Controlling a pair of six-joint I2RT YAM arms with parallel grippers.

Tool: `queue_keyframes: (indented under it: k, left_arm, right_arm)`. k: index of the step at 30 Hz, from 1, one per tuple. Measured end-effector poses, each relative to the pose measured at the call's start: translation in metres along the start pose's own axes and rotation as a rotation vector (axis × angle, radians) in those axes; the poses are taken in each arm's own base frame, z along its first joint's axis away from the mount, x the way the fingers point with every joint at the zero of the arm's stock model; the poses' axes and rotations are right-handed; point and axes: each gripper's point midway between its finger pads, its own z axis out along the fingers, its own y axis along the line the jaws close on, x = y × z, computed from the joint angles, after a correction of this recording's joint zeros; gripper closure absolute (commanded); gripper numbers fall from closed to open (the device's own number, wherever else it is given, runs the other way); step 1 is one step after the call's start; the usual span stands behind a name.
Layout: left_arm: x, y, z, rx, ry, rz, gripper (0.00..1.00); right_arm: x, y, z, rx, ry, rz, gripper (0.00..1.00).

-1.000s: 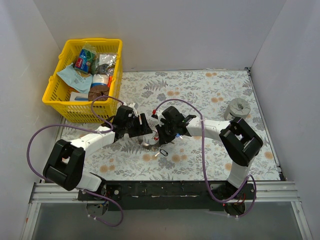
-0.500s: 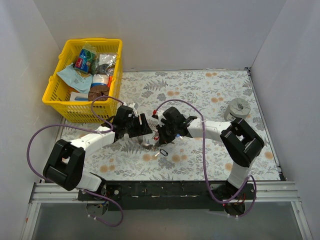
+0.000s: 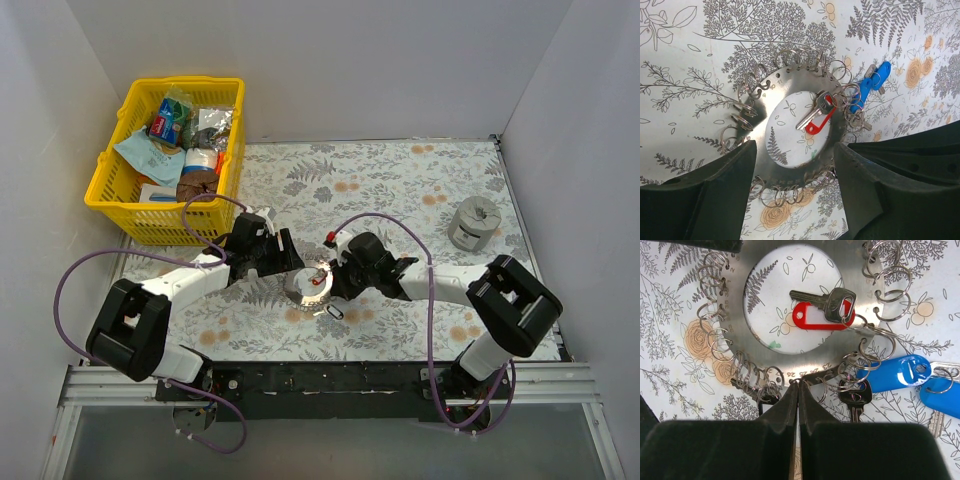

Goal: Put the keys on the keyring

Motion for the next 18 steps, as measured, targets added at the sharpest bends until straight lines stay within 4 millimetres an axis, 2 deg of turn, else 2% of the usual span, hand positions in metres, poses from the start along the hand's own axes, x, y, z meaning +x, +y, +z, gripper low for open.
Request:
queue_keyframes:
  k: [4,7,12,18]
  left_arm:
    - [0.0,0.0,0.0,0.0,0.001,-0.002,0.37]
    - [0.001,0.0,0.0,0.0,0.001,-0.002,0.37]
    - [0.001,0.0,0.0,0.001,0.001,-0.002,0.37]
    - [0.002,0.001,0.0,0.002,0.004,-0.002,0.37]
  right_arm:
    - [-0.001,0.002,-0.002,-0.006,-0.01,0.006,0.7]
    - [-0.002,0.003,-0.006,-0.009,-0.016,0.006,0.65]
    - [-0.002,0.006,-0.008,-0.021,-0.006,0.019,0.61]
    - [-0.016,0.007,-0.01,-0.044,-0.018,0.067,0.61]
